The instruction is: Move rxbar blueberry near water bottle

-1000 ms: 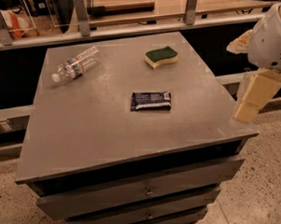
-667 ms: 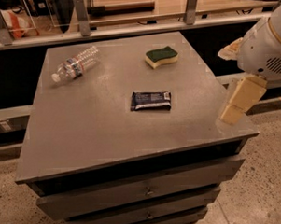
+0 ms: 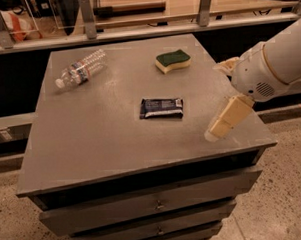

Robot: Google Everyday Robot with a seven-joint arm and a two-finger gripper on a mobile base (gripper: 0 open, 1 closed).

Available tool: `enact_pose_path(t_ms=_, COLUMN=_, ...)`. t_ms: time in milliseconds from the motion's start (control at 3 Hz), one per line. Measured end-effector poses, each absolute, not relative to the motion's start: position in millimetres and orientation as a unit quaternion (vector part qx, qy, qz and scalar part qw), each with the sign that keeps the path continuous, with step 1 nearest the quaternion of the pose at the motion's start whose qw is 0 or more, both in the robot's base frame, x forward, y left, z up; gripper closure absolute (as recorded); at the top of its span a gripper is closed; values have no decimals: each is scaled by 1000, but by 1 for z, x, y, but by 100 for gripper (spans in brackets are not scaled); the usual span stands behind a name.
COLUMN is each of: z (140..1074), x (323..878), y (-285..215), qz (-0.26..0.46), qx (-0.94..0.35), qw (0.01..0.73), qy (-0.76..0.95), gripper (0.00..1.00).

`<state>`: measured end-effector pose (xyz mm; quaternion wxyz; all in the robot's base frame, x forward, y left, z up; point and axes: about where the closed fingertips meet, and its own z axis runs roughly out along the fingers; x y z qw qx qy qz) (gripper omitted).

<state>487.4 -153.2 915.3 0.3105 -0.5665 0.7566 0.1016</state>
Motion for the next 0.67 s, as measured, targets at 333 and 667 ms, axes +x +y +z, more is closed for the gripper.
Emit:
enact_pose_path(t_ms=333, z=901, x=503, y=-138, qz=111, qx=-567, qw=340, qy=742, gripper=0)
enact_pose_path(t_ms=667, z=902, x=506, y=-137, qz=108, qx=-567, qw=344, qy=741, gripper=0)
